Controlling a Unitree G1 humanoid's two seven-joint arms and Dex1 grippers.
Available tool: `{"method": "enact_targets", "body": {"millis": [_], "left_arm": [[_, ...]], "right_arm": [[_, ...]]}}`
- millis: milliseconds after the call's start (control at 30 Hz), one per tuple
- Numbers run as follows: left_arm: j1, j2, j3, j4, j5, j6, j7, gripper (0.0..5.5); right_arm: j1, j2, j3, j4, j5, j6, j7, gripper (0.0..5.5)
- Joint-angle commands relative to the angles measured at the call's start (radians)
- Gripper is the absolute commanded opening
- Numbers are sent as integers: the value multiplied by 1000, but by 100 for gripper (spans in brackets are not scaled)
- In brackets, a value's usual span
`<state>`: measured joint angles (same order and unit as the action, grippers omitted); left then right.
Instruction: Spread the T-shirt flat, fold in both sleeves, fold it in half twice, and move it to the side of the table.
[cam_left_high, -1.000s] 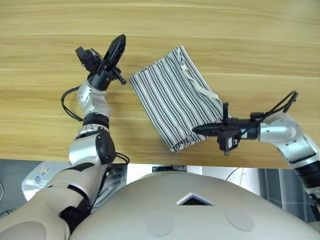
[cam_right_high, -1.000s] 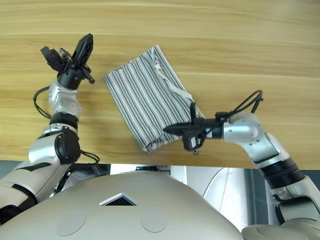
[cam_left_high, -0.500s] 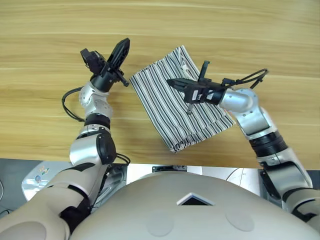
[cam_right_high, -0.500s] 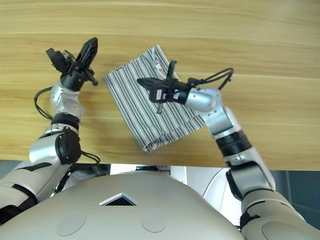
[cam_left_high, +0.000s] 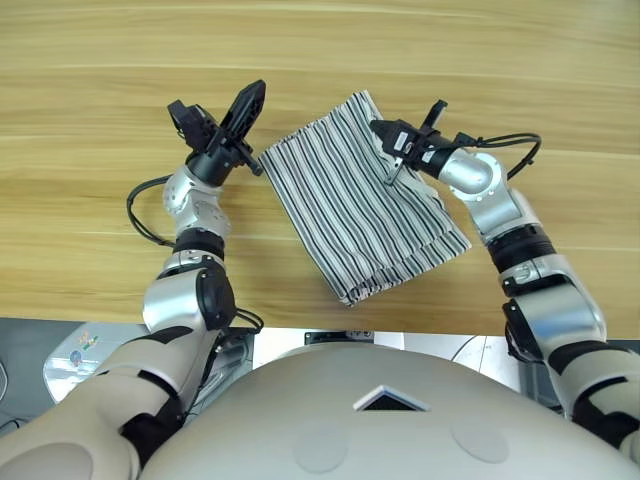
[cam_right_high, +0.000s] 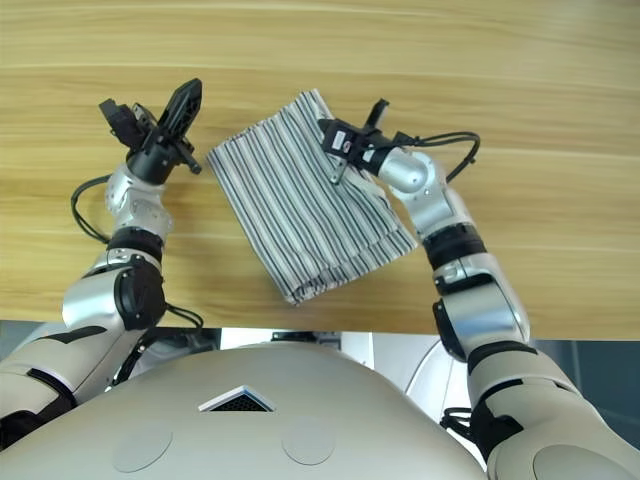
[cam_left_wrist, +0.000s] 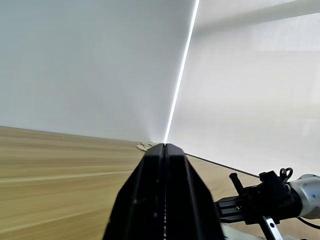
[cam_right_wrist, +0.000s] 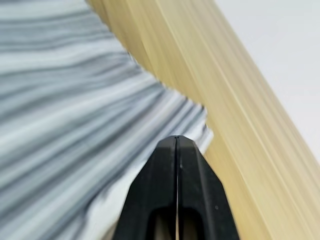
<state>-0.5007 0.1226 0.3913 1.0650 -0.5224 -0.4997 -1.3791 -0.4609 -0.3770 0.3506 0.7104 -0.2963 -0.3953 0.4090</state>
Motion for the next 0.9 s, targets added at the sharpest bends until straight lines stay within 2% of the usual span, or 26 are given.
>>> {"method": "enact_targets", "body": {"millis": [33, 267, 367, 500, 733, 900], "left_arm": [[5, 0, -7, 12, 17, -6, 13, 0], [0, 1, -6, 19, 21, -6, 21, 0], [14, 14, -30, 0, 47, -28, 2, 0], [94, 108, -135, -188, 139, -108, -78, 0], [230, 361, -308, -613, 285, -162, -125, 0], [233, 474, -419, -673, 425, -198, -90, 0]], "right_arm": [[-63, -10, -29, 143, -17, -8, -51, 3], [-151, -30, -94, 387, 0, 1, -133, 3], [-158, -68, -140, 405, 31, -30, -116, 3], [-128, -175, -168, 335, 37, -66, -54, 3], [41, -368, -127, 67, -16, -102, 99, 3], [222, -465, -94, -177, -23, -124, 233, 3]]}}
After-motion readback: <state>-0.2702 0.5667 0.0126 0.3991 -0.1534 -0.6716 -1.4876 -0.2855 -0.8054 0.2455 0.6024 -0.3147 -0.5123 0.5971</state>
